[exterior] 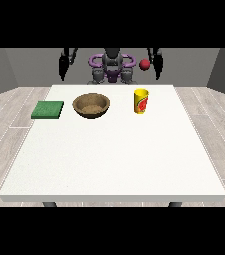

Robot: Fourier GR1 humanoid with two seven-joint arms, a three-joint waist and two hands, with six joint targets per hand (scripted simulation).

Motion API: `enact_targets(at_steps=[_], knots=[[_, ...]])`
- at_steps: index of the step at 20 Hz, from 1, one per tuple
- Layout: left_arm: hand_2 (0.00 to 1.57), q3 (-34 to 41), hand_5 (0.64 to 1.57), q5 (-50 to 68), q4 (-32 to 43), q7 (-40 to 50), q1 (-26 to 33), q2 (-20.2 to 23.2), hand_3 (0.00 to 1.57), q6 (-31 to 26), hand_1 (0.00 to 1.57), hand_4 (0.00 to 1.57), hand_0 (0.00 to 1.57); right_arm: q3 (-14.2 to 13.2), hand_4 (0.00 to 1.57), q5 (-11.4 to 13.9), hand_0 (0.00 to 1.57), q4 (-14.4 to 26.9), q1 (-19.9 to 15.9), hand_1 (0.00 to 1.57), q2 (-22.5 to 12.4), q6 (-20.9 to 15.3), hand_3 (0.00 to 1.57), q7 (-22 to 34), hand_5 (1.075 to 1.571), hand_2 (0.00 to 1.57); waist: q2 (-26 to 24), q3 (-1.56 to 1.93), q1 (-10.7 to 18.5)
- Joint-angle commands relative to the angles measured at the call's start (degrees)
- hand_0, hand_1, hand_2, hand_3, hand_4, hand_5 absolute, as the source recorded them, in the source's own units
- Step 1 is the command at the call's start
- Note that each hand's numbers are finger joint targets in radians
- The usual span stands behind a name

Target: Pick the cup and pour the ball into the bowl, then pick the bowl and place it on the pad

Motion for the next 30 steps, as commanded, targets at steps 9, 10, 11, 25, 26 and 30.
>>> enact_targets(at_steps=[9, 10, 11, 25, 26, 30], knots=[[0.00, -7.89, 1.530, 11.09, -11.27, 3.20, 8.90, -6.20, 0.00, -0.65, 0.00, 0.00, 0.00, -3.38, 0.00, -7.69, 0.00, -2.83, 6.10, 0.00, 2.46, 1.63, 0.00, -0.59, 1.568, 0.00, -19.14, -0.58, 3.90], [0.00, -9.47, 1.536, 11.54, -13.07, 3.94, 8.33, -6.26, 0.00, -0.27, 0.00, 0.00, 0.00, -4.39, 0.00, -6.89, 0.00, -2.45, 4.34, 0.00, 2.05, 0.78, 0.00, -2.57, 1.566, 0.00, -16.78, -0.59, 5.05], [0.00, -8.75, 1.525, 10.53, -15.91, 4.05, 8.99, -6.30, 0.00, -0.14, 0.00, 0.00, 0.00, -5.38, 0.00, -7.50, 0.00, -3.71, 3.52, 0.00, 0.71, 1.32, 0.00, -1.21, 1.567, 0.00, -15.48, -0.61, 5.52], [0.00, 1.84, 1.317, 5.26, -10.04, -5.17, -8.35, -0.31, 0.00, -0.17, 0.00, 0.00, 0.00, -7.51, 0.00, -9.71, 0.00, 2.27, -10.41, 0.00, -1.15, 5.69, 0.00, -10.01, 1.564, 0.00, 9.08, -0.61, 1.51], [0.00, -0.32, 1.296, 1.64, -5.80, -10.56, -5.42, -1.23, 0.00, 0.19, 0.00, 0.00, 0.00, -5.80, 0.00, -8.80, 0.00, 1.92, -8.85, 0.00, -0.22, 6.35, 0.00, -11.80, 1.563, 0.00, 8.27, -0.63, 0.24], [0.00, 3.30, 1.255, 1.72, -1.64, -8.90, -13.22, 1.19, 0.00, 0.64, 0.00, 0.00, 0.00, -7.63, 0.00, -7.20, 0.00, 7.96, -14.11, 0.00, -1.16, 5.08, 0.00, -15.40, 1.560, 0.00, 11.54, -0.61, 0.64]])
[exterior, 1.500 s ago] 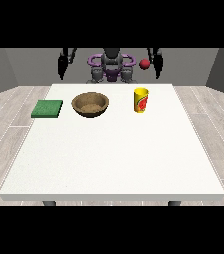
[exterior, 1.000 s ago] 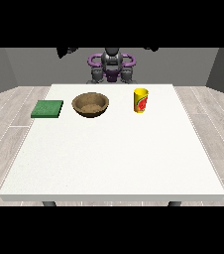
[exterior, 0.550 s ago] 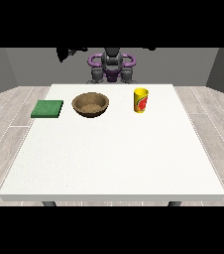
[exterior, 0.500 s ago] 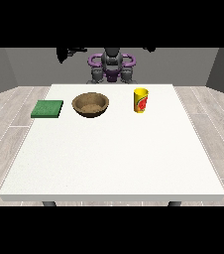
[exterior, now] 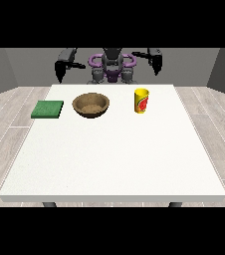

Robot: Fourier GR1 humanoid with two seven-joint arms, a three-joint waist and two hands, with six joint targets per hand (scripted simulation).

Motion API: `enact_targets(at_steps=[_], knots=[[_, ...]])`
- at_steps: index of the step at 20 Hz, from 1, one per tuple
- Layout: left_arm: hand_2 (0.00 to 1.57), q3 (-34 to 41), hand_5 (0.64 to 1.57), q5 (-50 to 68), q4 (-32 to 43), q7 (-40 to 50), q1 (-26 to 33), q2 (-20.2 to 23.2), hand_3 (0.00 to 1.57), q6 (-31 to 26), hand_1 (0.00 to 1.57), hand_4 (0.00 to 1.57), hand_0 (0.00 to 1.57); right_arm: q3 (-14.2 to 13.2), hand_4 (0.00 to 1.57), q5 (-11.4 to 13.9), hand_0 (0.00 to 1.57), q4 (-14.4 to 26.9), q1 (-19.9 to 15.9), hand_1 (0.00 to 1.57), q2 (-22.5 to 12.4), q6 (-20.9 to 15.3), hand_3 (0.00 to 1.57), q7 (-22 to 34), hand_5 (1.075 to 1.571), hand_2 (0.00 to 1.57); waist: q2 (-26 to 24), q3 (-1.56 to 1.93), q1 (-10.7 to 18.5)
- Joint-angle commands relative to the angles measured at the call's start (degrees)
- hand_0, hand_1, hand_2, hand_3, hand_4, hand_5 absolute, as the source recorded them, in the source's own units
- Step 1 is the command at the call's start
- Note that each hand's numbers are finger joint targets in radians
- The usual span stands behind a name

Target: Pick the cup and pour the ball into the bowl, then pick the bowl and place it on the pad

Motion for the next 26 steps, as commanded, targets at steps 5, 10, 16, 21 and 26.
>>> enact_targets(at_steps=[5, 10, 16, 21, 26], knots=[[0.00, 4.31, 1.250, -1.68, 14.69, -9.17, -5.41, 1.78, 0.00, -0.67, 0.00, 0.00, 0.00, -5.86, 0.00, -4.18, 0.00, 6.36, -6.29, 0.00, -6.54, 5.10, 0.00, -0.41, 1.561, 0.00, 2.64, 0.00, -2.21], [0.00, 8.17, 1.236, -2.00, 27.22, -18.67, -11.37, 2.14, 0.00, 0.57, 0.00, 0.00, 0.00, -4.04, 0.00, -2.78, 0.00, 7.73, -7.91, 0.00, -4.75, 4.08, 0.00, -2.22, 1.562, 0.00, 4.66, -0.02, -4.16], [0.00, 7.46, 1.249, -3.52, 32.77, -24.47, -12.52, -0.66, 0.00, 3.46, 0.00, 0.00, 0.00, -7.72, 0.00, -3.81, 0.00, 16.82, -7.08, 0.00, -8.73, 9.87, 0.00, -11.08, 1.563, 0.00, 5.98, 0.00, -3.59], [0.00, 8.87, 1.267, -3.73, 40.79, -30.55, -15.63, -1.28, 0.00, 4.81, 0.00, 0.00, 0.00, -8.23, 0.00, -4.43, 0.00, 18.23, -7.79, 0.00, -10.21, 12.18, 0.00, -13.21, 1.558, 0.00, 8.09, -0.01, -5.67], [0.00, 12.44, 1.219, -2.20, 50.97, -37.12, -18.05, 1.52, 0.00, 3.19, 0.00, 0.00, 0.00, -6.24, 0.00, -3.87, 0.00, 16.84, -7.32, 0.00, -7.90, 10.85, 0.00, -11.54, 1.559, 0.00, 7.69, -0.04, -6.51]])
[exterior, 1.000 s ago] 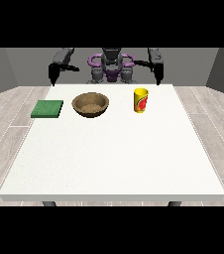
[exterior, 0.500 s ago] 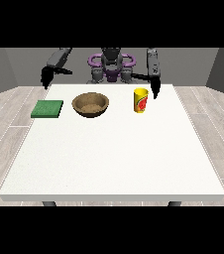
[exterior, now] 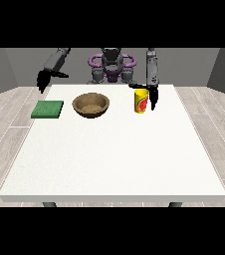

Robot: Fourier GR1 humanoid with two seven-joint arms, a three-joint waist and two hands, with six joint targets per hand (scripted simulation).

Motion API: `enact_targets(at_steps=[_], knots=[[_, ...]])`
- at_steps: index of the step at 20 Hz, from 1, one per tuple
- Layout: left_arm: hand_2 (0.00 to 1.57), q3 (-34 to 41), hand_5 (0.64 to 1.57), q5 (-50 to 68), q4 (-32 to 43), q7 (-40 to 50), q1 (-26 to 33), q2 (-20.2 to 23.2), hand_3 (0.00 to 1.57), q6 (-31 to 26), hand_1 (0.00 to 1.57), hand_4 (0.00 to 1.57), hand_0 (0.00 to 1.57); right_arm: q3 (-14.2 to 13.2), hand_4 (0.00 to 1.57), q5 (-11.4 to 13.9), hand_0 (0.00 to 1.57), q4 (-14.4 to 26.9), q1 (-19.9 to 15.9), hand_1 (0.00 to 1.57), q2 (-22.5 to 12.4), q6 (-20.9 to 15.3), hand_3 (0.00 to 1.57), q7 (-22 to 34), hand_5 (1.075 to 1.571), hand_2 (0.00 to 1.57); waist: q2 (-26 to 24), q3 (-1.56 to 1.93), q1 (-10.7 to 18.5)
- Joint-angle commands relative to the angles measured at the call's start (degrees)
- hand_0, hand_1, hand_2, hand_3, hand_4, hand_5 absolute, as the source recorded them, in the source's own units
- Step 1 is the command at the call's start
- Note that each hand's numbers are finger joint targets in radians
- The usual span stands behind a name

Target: Pick the cup and pour the ball into the bowl, then pick the bowl and place it on the pad

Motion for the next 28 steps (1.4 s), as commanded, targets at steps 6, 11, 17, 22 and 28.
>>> enact_targets(at_steps=[6, 11, 17, 22, 28], knots=[[1.57, -0.51, 1.515, -10.52, 6.27, -5.06, -1.98, 2.98, 1.57, 17.86, 1.31, 0.81, 1.31, -2.11, 0.00, -3.00, 0.00, 0.94, -3.76, 0.00, -3.26, 3.77, 0.00, -0.34, 1.558, 0.00, 4.68, 0.06, -3.98], [1.57, -0.11, 1.506, -11.97, 10.86, -4.13, -4.05, -0.77, 1.57, 25.27, 1.34, 0.87, 1.34, -2.70, 0.00, -3.55, 0.00, 0.74, -2.30, 0.00, -6.17, 6.76, 0.00, 0.02, 1.556, 0.00, 3.14, 0.00, -6.82], [1.57, -7.00, 1.530, -19.35, 6.22, 6.62, -6.49, 1.64, 1.57, 26.29, 1.34, 0.97, 1.34, -6.85, 0.00, -3.22, 0.00, 14.14, -2.43, 0.00, -9.85, 8.09, 0.00, -3.34, 1.557, 0.00, -3.77, 0.14, -0.03], [1.57, -14.89, 1.536, -27.69, 3.47, 18.87, -6.74, 0.68, 1.57, 25.08, 1.38, 1.03, 1.38, -7.69, 0.00, -2.35, 0.00, 19.88, 1.23, 0.00, -10.82, 7.30, 0.00, -1.37, 1.560, 0.00, -14.39, 0.15, 4.27], [1.57, -22.07, 1.566, -40.71, 4.13, 31.83, -10.08, 1.42, 1.57, 26.64, 1.37, 1.11, 1.37, -7.60, 0.00, -1.34, 0.00, 23.52, 3.39, 0.00, -9.75, 6.69, 0.00, -3.32, 1.558, 0.00, -17.86, 0.16, 7.41]])
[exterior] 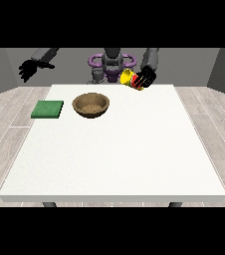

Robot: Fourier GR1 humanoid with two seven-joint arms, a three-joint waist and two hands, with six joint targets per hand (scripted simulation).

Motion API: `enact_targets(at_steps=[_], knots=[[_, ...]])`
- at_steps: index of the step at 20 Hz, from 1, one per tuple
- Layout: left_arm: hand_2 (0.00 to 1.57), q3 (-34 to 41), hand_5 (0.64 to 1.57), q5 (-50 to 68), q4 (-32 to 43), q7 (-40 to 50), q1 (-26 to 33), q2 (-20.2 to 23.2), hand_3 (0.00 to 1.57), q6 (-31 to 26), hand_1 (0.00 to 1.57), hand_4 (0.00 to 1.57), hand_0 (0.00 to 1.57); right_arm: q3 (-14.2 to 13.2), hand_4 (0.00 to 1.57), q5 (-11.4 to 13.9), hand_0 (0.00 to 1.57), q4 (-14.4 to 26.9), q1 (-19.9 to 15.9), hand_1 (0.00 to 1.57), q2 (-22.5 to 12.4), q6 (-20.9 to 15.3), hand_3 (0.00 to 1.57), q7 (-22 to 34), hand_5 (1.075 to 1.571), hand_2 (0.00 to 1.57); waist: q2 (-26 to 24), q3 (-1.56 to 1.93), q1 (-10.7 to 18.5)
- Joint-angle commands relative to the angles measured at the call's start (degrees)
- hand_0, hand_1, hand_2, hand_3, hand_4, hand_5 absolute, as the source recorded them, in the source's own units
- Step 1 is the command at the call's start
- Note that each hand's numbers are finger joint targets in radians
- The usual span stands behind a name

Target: Pick the cup and pour the ball into the bowl, then pick the bowl and place it on the pad

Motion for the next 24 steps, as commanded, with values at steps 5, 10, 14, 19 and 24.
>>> enact_targets(at_steps=[5, 10, 14, 19, 24], knots=[[1.57, -8.39, 1.569, -15.73, -1.96, 17.74, -4.57, -4.11, 1.57, -0.37, 1.35, 1.05, 1.35, -0.68, 0.00, 1.01, 0.00, 5.50, 1.32, 0.00, -1.38, 0.79, 0.00, -3.36, 1.555, 0.19, -2.37, -0.08, 2.32], [1.57, -11.60, 1.569, -22.86, -4.79, 21.57, -4.07, -6.42, 1.57, -0.49, 1.28, 1.00, 1.28, -1.63, 0.00, 0.76, 0.00, 8.54, -0.45, 0.00, -1.09, -0.98, 0.00, -5.04, 1.552, 0.00, -0.92, -0.09, 3.85], [1.57, -18.23, 1.571, -27.95, -5.22, 30.51, -5.65, -6.51, 1.57, -0.65, 0.94, 0.91, 0.94, 0.53, 0.00, 2.42, 0.00, 8.71, -0.83, 0.00, -0.01, 0.51, 0.00, -7.34, 1.547, 0.00, -1.75, -0.08, 0.22], [1.57, -20.68, 1.569, -33.13, -5.82, 36.53, -8.15, -6.56, 1.57, -4.98, 0.53, 0.93, 0.53, 0.40, 0.00, 1.83, 0.00, 9.48, -5.83, 0.00, -3.12, 0.26, 0.03, -1.22, 1.533, 0.00, -0.99, -0.12, -0.11], [1.57, -28.39, 1.571, -37.53, -10.11, 39.66, -10.53, -6.58, 1.57, -10.02, 0.46, 0.89, 0.46, 0.29, 0.00, 3.15, 0.00, 12.10, -10.09, 0.00, -3.06, -3.90, 0.27, -1.55, 1.530, 0.00, 0.92, -0.08, 3.00]])
